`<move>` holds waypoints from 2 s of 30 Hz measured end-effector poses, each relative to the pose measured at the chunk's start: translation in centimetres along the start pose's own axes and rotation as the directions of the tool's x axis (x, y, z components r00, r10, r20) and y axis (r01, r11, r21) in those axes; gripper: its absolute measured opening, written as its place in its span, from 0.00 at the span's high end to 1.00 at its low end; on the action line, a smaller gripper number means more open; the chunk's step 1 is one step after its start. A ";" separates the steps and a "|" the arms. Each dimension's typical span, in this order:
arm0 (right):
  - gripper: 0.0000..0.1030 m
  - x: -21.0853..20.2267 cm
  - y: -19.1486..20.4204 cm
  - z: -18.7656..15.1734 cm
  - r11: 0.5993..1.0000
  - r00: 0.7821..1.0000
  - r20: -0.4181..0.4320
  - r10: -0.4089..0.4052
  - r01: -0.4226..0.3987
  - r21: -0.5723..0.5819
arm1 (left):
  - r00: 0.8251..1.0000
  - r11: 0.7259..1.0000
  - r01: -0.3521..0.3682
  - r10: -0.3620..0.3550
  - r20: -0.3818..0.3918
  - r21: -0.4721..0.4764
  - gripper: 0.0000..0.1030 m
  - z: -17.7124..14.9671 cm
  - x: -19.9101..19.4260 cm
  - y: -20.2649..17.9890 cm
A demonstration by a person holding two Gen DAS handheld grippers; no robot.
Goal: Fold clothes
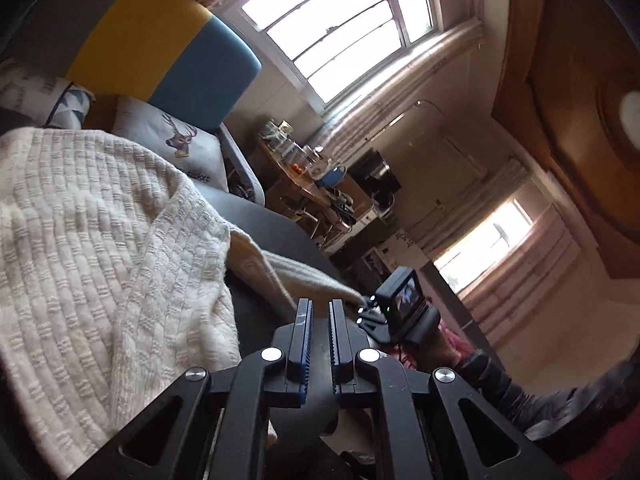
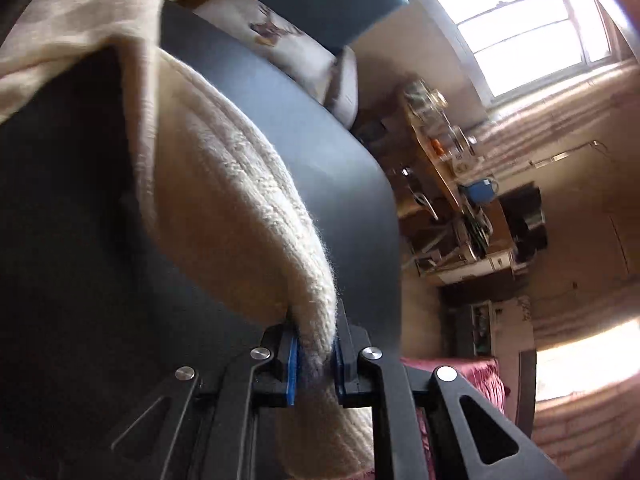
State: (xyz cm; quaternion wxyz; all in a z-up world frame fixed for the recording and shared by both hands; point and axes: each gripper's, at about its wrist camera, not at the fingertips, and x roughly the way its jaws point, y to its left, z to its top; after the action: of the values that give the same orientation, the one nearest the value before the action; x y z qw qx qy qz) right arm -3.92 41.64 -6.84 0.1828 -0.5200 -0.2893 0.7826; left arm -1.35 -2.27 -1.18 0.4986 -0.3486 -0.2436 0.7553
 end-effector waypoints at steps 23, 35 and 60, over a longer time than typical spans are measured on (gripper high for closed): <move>0.70 -4.4 -2.4 -2.2 0.510 0.684 0.367 0.630 -0.721 0.470 | 0.944 0.926 -0.314 0.280 -0.176 -0.211 0.44 -5.9 -0.3 8.9; 0.69 -8.3 14.9 2.9 0.153 0.330 0.348 0.877 -0.880 0.450 | 0.920 0.919 -0.354 0.308 -0.243 -0.175 0.50 -7.5 1.7 9.4; 0.63 -5.0 11.5 -1.7 -0.064 0.217 0.452 0.865 -0.846 0.529 | 0.964 0.992 -0.124 0.112 -0.240 -0.035 0.90 -5.4 6.3 1.1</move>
State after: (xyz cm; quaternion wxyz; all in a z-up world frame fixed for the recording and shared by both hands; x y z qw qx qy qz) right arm -0.18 30.31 -11.21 -0.1660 -0.4777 0.4233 0.7517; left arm 0.55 3.25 -7.24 0.4695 -0.4627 -0.1797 0.7302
